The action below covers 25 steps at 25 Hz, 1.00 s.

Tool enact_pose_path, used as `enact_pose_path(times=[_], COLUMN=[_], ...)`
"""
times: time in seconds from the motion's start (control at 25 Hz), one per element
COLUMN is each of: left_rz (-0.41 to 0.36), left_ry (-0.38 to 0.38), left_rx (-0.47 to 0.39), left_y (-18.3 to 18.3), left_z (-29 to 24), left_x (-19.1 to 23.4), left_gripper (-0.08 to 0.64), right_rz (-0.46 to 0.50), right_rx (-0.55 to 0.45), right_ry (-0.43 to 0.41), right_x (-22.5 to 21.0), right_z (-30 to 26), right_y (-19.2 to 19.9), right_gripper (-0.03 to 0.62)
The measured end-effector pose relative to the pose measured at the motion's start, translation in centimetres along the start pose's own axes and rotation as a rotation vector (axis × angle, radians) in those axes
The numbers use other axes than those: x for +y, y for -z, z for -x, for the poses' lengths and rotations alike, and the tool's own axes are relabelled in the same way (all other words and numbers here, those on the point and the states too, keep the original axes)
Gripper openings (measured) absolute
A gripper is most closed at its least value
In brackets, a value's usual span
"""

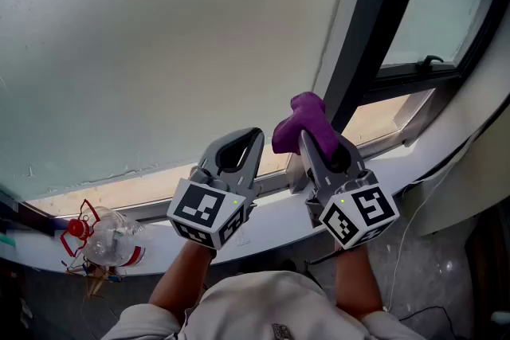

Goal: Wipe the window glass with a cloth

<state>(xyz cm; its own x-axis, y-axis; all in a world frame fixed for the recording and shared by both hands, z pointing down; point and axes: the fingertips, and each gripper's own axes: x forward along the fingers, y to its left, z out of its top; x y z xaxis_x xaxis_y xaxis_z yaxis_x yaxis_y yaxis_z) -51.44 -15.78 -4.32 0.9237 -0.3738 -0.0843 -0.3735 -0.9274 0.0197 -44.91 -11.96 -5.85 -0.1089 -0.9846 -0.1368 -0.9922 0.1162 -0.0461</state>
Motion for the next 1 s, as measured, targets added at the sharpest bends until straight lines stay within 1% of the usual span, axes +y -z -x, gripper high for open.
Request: enact_pose_path(times=[0.16,0.4,0.56,0.76,1.0], left_rz=[-0.014,-0.011,0.000,0.020,0.043], left_ry=[-0.001,0.010,0.028,0.100,0.241], left_rx=[-0.015,-0.020,-0.010,0.011,0.045], left_y=[-0.4,-0.6,-0.1,1.5,3.4], left_z=[0.3,0.5,0.6,-0.1,-2.8], left_x=[-0.1,-0.2,-0.3,-1.6,-5.5], left_gripper=[0.000,0.000,0.000,0.000,0.000], right_rz=[-0.022,-0.017,-0.017,-0.014,-0.007], right_rx=[-0.009,-0.007,0.003,0.016,0.039], right_ry=[0.012,0.028,0.047,0.112,0.256], right_x=[0.1,0.3,0.3,-0.4,-3.5], right_z=[0.3,0.6,1.0,2.2,6.1], right_y=[-0.1,-0.4,0.1,0.7,1.6], right_gripper=[0.083,0.084,0.084,0.084,0.084])
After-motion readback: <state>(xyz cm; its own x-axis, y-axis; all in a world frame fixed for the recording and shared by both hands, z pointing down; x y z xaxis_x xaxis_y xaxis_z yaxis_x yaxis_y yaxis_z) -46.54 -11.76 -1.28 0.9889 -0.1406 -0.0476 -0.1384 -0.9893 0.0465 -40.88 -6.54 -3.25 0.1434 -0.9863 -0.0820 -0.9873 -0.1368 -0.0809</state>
